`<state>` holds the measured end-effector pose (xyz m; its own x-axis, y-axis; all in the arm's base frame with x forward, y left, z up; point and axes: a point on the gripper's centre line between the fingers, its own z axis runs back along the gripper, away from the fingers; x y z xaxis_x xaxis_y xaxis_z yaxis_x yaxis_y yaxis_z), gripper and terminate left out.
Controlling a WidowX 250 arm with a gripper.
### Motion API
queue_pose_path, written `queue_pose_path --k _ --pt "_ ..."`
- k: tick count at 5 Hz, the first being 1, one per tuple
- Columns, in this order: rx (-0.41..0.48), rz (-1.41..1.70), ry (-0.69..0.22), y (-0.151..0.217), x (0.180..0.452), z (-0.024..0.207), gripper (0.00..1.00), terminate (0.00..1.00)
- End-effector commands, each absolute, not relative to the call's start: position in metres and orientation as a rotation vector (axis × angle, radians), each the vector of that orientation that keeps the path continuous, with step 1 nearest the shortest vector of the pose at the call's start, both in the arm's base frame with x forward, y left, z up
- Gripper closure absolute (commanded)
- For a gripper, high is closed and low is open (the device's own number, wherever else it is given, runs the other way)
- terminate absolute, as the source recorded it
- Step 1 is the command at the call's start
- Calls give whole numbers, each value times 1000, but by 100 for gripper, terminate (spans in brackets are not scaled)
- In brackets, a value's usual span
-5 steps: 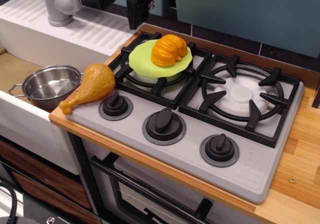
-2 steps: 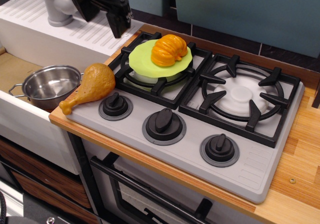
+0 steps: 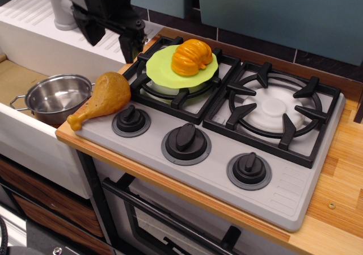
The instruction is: Put pumpkin on plate and chickenwing in pot or pan in sink
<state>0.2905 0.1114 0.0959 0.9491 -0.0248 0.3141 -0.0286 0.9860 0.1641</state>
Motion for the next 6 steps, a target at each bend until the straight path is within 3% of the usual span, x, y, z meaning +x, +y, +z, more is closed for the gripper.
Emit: queue_pose_path --k 1,3,6 --pt "204 62 -364 111 290 93 0 0" --pt "190 101 -366 116 288 72 0 0" --pt "175 111 -365 124 288 63 0 0"
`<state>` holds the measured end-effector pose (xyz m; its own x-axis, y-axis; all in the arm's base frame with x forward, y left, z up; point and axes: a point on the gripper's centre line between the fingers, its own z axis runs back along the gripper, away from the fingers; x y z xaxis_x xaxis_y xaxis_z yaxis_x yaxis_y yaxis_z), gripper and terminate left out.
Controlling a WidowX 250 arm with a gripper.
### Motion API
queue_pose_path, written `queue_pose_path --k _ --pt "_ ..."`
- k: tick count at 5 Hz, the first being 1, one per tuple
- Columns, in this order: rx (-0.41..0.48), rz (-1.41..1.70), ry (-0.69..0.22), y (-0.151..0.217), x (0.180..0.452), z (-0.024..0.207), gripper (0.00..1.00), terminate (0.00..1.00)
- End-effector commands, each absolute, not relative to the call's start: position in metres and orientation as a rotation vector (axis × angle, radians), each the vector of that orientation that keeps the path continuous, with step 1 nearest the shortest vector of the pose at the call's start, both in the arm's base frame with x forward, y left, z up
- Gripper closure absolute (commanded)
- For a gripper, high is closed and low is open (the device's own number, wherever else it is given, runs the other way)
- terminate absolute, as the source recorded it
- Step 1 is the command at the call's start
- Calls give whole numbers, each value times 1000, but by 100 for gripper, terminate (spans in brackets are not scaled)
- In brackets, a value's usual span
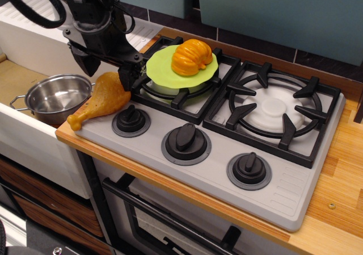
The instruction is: Put pumpkin on plate and chickenwing in pot or pan in sink
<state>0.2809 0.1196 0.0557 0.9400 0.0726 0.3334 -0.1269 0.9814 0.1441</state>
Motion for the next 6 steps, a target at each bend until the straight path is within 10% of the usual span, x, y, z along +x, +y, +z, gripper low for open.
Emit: queue_pose_path --k 1,4,5,6 --pt "169 121 -367 125 287 59 0 0" --pt "121 161 -363 123 273 28 0 0" --pt "111 181 -359 118 272 24 100 0" --pt "113 177 -353 114 275 35 100 0"
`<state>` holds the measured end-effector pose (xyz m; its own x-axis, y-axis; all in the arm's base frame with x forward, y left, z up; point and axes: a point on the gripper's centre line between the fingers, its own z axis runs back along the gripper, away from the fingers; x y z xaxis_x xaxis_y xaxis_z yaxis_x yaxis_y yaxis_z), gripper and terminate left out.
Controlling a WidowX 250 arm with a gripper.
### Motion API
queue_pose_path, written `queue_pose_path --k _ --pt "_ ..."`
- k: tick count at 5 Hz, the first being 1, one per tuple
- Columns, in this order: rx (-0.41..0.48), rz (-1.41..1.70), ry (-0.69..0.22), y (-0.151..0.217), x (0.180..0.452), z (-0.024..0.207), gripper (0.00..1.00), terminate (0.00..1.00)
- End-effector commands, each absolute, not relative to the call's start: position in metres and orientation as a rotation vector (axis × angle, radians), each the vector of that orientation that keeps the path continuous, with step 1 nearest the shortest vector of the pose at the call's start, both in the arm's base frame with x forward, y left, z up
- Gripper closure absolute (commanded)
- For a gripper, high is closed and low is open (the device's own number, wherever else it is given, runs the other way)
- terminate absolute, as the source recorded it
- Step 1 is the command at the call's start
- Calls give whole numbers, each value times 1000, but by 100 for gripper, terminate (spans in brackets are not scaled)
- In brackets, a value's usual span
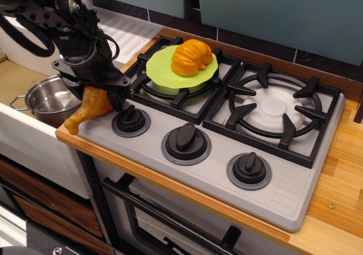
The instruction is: Put pumpkin on plate and chickenwing in pot or pan in sink
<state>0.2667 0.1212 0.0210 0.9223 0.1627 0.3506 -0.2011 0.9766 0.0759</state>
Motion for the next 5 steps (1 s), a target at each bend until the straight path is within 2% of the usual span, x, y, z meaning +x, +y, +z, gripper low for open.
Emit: queue_pose_path --k 1,2,3,4,5 --pt "123 153 -349 117 277 58 100 0" --pt "108 91 -343 134 284 86 100 0" --pt "89 30 -344 158 300 99 100 0" --pt "75 -7 -351 183 318 96 100 0" --pt "59 -21 -361 205 329 83 100 0"
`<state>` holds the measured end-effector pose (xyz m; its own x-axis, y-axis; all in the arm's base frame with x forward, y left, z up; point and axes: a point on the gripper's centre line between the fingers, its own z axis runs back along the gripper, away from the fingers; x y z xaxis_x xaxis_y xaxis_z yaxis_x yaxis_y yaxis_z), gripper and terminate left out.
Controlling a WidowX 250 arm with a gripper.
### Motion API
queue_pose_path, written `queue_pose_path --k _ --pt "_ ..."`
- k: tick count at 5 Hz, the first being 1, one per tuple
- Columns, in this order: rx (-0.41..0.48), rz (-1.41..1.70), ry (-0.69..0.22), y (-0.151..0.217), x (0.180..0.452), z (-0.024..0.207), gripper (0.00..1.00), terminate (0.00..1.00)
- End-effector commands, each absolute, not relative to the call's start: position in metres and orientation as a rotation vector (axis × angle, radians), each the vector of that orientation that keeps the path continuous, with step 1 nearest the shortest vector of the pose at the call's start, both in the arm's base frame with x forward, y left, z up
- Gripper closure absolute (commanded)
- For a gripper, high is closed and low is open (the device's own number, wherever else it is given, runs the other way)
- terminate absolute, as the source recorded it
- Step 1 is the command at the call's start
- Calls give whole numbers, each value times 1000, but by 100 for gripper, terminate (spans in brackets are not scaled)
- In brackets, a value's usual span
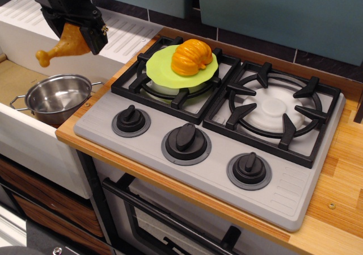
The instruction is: Put pumpkin on plate and chickenwing in pot or pan in sink
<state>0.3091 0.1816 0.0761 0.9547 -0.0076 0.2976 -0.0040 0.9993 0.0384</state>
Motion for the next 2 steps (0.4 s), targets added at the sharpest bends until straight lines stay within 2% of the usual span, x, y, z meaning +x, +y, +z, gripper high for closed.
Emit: queue_pose_path --k 1,2 --pt "34 0 -362 216 326 62 100 0" --pt "3 44 -350 224 314 42 100 0"
